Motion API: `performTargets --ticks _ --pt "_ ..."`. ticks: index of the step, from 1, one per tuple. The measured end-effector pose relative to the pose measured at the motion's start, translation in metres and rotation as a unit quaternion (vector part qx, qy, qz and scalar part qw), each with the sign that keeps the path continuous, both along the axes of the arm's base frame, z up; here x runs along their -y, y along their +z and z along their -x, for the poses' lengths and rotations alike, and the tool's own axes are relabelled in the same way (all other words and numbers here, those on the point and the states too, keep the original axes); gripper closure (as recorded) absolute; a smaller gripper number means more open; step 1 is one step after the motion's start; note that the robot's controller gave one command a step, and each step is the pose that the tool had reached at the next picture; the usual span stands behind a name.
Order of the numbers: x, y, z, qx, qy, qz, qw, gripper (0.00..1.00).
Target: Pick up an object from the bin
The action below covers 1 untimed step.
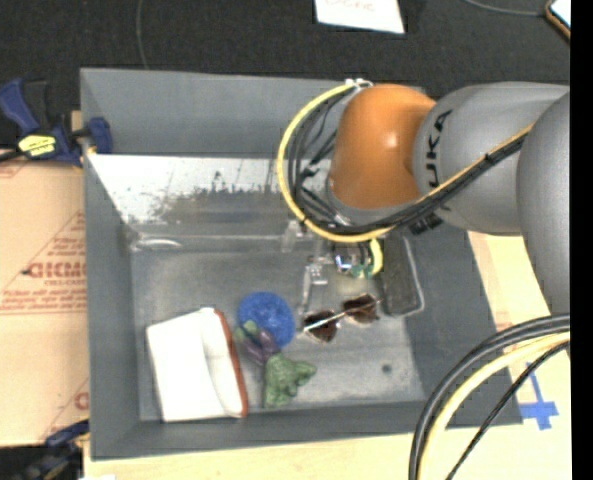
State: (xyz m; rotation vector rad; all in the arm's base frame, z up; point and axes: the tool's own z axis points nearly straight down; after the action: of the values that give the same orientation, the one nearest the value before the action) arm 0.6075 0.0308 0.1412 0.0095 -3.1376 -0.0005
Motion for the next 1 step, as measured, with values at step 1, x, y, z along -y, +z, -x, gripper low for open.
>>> performTargets --ticks 1 --pt "-0.0002 0.0051 -0.0017 0.0040 0.000 0.000 1.0000 0.00"
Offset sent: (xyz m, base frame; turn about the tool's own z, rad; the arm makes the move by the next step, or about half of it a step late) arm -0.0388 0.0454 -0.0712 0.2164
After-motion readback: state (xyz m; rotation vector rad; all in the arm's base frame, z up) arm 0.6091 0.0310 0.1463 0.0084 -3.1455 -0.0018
